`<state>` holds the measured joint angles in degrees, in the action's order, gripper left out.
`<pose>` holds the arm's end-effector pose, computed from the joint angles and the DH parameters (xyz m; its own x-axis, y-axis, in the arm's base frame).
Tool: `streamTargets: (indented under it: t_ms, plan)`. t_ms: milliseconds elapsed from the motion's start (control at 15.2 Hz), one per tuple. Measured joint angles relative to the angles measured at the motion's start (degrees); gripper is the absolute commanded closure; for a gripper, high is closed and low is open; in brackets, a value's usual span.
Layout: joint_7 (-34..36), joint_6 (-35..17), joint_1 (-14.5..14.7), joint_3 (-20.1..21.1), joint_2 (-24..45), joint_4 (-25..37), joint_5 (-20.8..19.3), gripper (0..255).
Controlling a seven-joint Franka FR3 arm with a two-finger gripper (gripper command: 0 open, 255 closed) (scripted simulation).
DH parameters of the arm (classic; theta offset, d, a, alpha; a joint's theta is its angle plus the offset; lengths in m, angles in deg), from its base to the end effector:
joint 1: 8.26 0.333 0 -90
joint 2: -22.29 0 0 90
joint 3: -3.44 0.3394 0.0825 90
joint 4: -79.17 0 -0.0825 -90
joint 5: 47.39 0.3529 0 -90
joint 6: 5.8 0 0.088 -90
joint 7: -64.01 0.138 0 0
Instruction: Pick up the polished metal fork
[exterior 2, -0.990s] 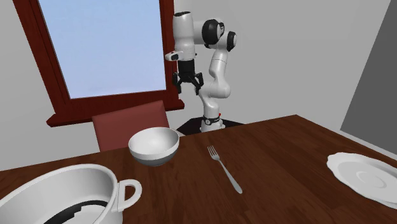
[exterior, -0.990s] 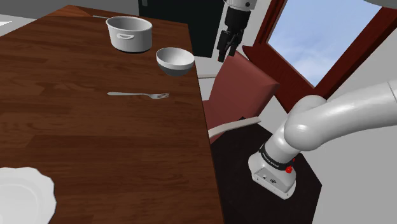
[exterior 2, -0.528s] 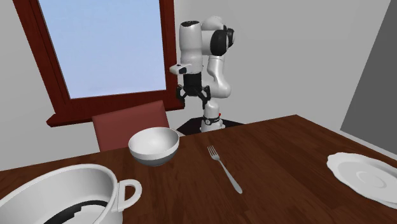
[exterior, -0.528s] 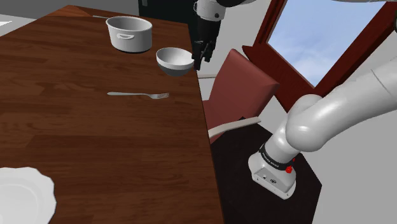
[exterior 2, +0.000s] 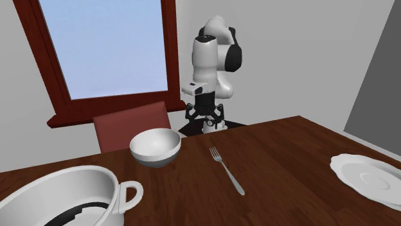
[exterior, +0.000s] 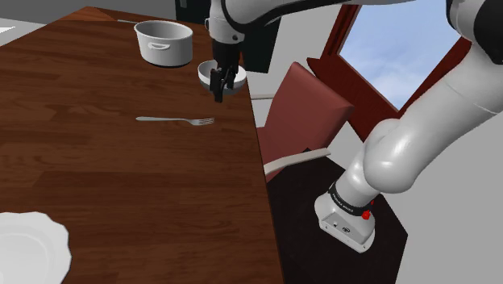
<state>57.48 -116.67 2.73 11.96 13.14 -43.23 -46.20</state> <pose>0.4384 0.1601 0.4753 0.9021 0.4294 -0.0434 0.4298 -0.9029 -0.0004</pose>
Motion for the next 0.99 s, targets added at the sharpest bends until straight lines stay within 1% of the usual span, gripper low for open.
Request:
streamTargets:
  t_ms: [132,528,990]
  plan:
    - [0.01,-1.6,0.91,1.13,3.16,1.58,-0.63,0]
    - [-0.12,-4.56,3.43,3.74,14.25,9.58,-3.79,0]
    - [0.43,-9.15,3.94,4.03,17.2,7.84,-4.77,0]
